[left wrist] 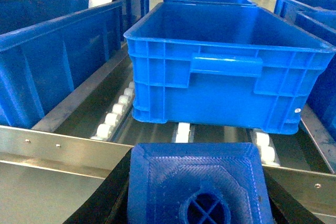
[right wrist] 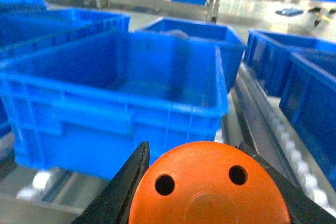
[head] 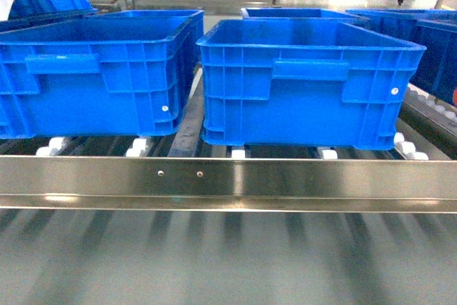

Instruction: Sort blue parts and orange caps into right shelf containers

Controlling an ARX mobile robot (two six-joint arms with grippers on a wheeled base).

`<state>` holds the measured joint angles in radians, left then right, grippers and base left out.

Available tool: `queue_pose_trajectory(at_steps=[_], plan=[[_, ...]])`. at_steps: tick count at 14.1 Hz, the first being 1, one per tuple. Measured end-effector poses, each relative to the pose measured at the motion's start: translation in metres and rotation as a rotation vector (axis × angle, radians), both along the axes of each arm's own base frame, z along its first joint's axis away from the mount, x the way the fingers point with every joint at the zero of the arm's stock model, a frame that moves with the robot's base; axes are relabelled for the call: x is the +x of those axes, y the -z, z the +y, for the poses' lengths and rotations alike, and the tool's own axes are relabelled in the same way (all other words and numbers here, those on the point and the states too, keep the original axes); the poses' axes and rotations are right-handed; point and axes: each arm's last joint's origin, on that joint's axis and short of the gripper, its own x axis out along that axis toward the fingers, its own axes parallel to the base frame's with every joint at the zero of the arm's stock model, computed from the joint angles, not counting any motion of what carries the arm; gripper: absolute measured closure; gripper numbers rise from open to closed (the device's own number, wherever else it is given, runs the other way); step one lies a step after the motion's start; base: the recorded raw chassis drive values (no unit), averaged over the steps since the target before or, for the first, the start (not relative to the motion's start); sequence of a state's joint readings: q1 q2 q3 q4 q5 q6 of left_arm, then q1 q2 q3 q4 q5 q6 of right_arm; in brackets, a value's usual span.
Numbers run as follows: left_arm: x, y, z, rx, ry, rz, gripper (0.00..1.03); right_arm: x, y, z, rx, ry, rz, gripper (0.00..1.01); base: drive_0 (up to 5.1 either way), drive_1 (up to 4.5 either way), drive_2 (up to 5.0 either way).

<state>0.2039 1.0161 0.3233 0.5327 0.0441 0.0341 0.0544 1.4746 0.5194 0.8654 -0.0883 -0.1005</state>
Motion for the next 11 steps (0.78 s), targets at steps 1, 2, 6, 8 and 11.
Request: queue_pose_trajectory(at_steps=[1, 2, 6, 8, 11], plan=[[0.000, 0.000, 0.000, 0.000, 0.000, 0.000, 0.58, 0.018, -0.018, 0.004, 0.018, -0.001, -0.075, 0.58, 0.0, 0.00, 0.0], [0.000, 0.000, 0.000, 0.000, 0.000, 0.000, 0.58, 0.035, -0.030, 0.008, 0.034, 0.000, -0.111, 0.58, 0.0, 0.00, 0.0], [0.000, 0.000, 0.000, 0.000, 0.000, 0.000, 0.58, 0.128, -0.049, 0.027, 0.047, 0.020, -0.128, 0.50, 0.0, 0.00, 0.0], [0.000, 0.000, 0.000, 0.000, 0.000, 0.000, 0.58, 0.147, -0.048, 0.030, 0.054, 0.013, -0.113, 0.43, 0.0, 0.00, 0.0], [0.000, 0.000, 0.000, 0.000, 0.000, 0.000, 0.58, 0.167, -0.040, 0.031, 0.088, 0.017, -0.088, 0.09, 0.0, 0.00, 0.0]])
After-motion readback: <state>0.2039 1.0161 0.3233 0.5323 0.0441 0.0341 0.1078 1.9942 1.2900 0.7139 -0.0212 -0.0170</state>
